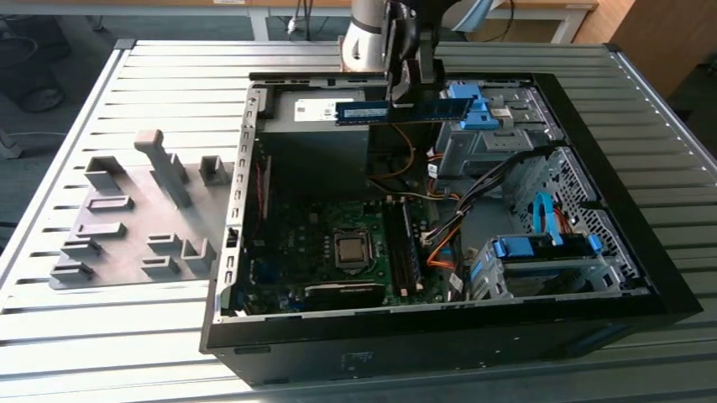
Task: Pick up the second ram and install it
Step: 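Insert the second ram into the second slot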
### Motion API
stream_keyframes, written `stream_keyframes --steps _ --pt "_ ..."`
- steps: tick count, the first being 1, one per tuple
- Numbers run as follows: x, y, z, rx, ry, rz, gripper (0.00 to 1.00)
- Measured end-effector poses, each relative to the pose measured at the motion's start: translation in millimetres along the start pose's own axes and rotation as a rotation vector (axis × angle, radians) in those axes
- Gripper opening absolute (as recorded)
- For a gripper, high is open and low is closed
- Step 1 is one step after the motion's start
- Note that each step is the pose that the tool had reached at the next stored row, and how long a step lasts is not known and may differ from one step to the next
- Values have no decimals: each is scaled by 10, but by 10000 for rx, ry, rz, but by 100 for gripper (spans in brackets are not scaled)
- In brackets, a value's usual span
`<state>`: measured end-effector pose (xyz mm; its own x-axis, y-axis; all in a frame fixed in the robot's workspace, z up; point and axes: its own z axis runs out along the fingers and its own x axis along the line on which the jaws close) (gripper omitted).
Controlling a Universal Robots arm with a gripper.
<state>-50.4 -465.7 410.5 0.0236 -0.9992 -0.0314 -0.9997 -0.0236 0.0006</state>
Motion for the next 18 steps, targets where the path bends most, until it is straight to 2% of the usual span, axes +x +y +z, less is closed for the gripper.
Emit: stream_keyframes --steps 11,18 --pt "0 -3 0 0 0 8 14" --pt "0 -3 0 13 0 441 14"
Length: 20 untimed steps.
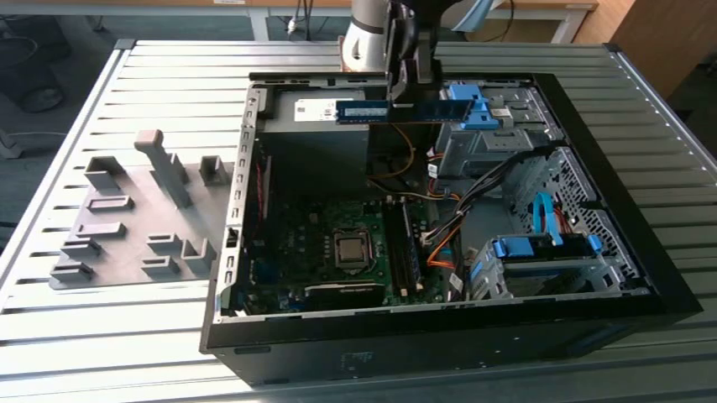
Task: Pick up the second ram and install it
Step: 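Insert the second ram into the second slot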
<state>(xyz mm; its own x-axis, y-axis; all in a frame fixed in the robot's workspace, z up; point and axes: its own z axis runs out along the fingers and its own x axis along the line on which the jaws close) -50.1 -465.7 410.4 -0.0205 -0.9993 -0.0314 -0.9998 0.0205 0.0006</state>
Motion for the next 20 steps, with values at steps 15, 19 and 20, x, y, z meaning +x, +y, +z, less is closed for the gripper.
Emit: stream_keyframes --steps 15,19,20 --pt "0 0 6 40 -1 1272 14" --pt "0 0 8 50 -1 1600 14" --pt "0 0 8 52 -1 1666 14"
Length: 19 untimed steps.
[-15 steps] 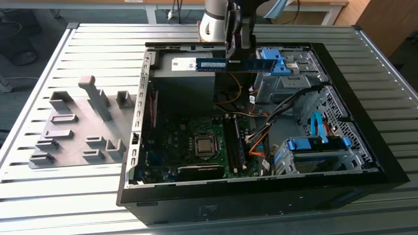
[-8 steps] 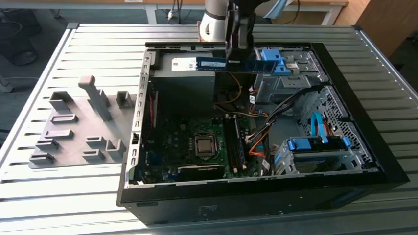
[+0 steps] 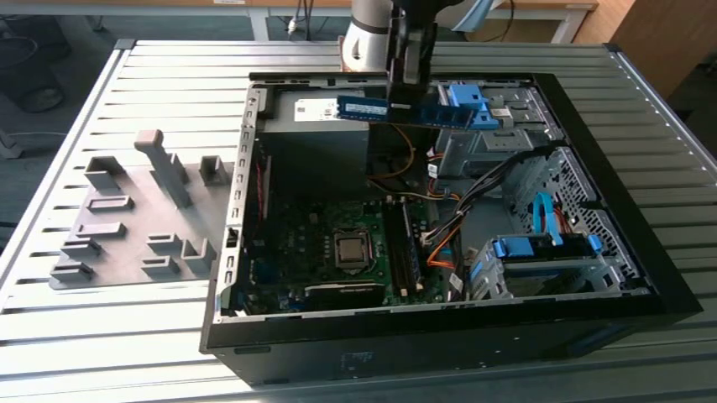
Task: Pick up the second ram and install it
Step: 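Insert the second ram into the second slot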
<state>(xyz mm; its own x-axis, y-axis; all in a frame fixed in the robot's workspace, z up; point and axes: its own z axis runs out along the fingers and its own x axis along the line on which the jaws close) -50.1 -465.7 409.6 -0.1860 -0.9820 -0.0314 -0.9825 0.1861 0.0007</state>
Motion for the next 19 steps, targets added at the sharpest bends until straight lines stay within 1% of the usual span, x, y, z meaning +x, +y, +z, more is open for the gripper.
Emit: stream_keyframes --steps 13,16,19 --pt "0 0 0 2 0 71 14" --pt "0 0 0 7 -1 209 14" --pt "0 0 1 18 -1 561 14"
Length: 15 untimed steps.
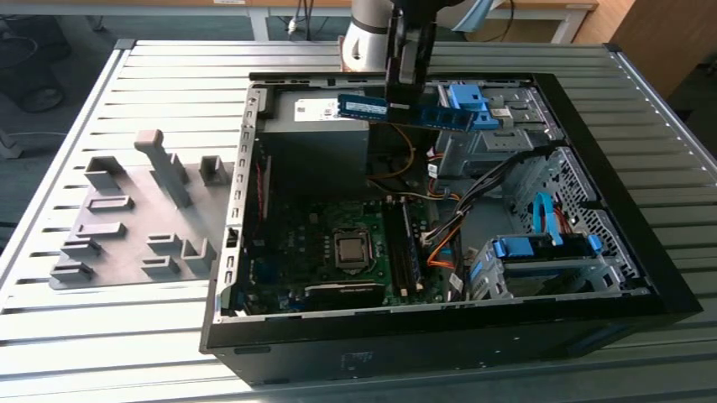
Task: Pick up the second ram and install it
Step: 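Insert the second ram into the second slot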
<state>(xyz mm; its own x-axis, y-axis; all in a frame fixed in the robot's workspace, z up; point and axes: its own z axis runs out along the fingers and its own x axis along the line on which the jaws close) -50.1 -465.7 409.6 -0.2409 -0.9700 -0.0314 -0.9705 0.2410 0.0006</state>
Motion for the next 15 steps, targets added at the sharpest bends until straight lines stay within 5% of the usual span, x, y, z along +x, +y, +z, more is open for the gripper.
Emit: stream_keyframes --steps 15 --pt "0 0 13 83 0 2613 14"
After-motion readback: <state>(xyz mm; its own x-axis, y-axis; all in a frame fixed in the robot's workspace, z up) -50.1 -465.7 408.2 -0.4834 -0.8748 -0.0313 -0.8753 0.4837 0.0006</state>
